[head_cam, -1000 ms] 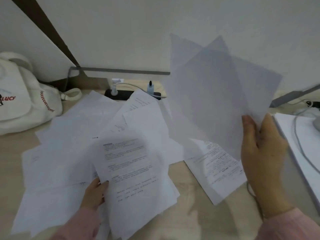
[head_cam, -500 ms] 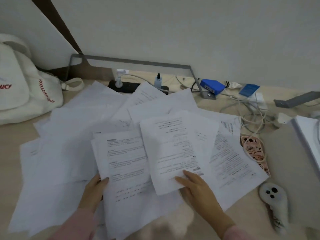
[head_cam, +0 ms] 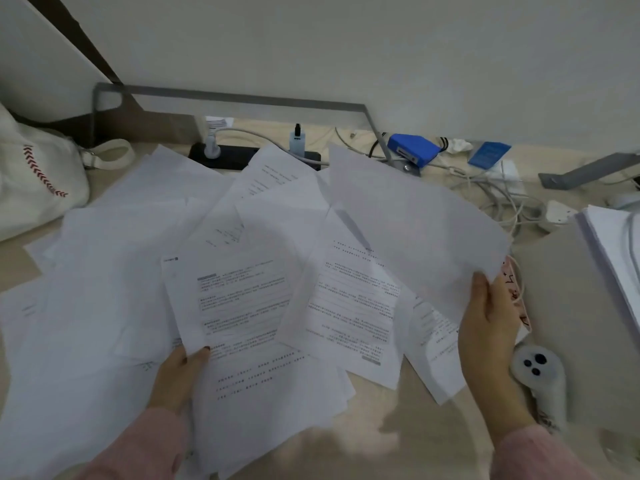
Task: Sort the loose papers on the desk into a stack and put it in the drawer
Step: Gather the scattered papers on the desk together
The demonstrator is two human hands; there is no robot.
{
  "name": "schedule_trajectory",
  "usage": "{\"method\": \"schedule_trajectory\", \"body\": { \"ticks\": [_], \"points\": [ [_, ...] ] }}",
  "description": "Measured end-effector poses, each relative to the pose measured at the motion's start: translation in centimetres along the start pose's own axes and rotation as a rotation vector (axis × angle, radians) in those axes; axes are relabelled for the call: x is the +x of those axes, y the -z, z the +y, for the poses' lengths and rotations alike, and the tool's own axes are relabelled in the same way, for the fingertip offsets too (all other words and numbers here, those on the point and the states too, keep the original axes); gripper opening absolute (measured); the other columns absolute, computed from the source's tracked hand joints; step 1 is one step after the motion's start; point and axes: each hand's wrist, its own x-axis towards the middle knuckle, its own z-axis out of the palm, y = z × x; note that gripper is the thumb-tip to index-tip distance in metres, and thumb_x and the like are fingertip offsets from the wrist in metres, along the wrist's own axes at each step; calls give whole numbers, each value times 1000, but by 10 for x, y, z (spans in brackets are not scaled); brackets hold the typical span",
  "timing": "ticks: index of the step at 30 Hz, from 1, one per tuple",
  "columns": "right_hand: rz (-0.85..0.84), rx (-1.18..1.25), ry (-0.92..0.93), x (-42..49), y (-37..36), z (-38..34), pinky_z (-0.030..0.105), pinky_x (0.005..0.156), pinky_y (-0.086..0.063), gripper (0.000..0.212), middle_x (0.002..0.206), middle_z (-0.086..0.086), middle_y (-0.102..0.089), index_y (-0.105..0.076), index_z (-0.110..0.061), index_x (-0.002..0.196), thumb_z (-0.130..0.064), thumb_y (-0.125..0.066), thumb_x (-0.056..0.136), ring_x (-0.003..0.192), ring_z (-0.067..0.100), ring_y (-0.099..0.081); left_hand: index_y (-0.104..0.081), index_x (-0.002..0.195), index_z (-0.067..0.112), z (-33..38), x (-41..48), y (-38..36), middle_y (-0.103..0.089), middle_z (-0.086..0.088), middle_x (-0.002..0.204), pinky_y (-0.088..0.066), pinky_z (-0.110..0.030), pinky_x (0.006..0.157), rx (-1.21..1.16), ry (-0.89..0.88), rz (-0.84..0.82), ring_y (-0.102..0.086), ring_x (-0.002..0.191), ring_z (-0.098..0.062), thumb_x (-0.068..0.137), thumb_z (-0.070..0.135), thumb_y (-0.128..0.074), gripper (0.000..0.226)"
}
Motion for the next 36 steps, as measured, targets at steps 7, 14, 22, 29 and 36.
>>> {"method": "schedule_trajectory", "body": {
  "ticks": [7, 14, 22, 29, 36],
  "points": [
    [-245, -452, 467, -25, -18, 14, 26, 76, -53, 34, 115, -7, -62, -63, -17, 119, -19, -41, 93, 96, 13, -64, -47, 133, 9, 3, 0, -1, -49, -11, 137, -34, -40, 103, 9, -2, 8, -45, 124, -31, 93, 17, -50, 41],
    [-677, -916, 309, -70, -59, 59, 39, 60, -58, 27, 108, 18, -69, -71, -22, 95, -27, -52, 76, 86, 35, -70, -48, 131, 12, 4, -2, -2, -52, -10, 133, -36, -38, 98, -15, 10, 13, -47, 108, -23, 93, 18, -50, 39],
    [-804, -1128, 299, -85, -71, 67, 37, 57, -60, 76, 115, 20, -66, -60, -12, 120, -46, -80, 55, 99, 35, -67, -52, 117, 22, 6, -5, -1, -53, 1, 110, -36, -31, 91, -65, 0, -20, -47, 101, -18, 93, 16, -50, 25],
    [-832, -1171, 354, -87, -75, 60, 29, 31, -49, 79, 107, 30, -64, -49, -8, 114, -22, -86, 46, 86, 38, -68, -54, 109, 20, 1, 2, 4, -55, -2, 110, -38, -32, 90, -28, 11, -40, -50, 100, -20, 91, 16, -51, 18],
    [-742, -1006, 324, -77, -71, 44, 24, 45, -40, 37, 106, 4, -61, -53, -18, 112, -23, -67, 78, 81, 21, -62, -55, 119, 13, -2, 3, 5, -56, -5, 112, -38, -31, 91, -60, 2, -53, -50, 100, -20, 92, 14, -51, 28]
  ]
}}
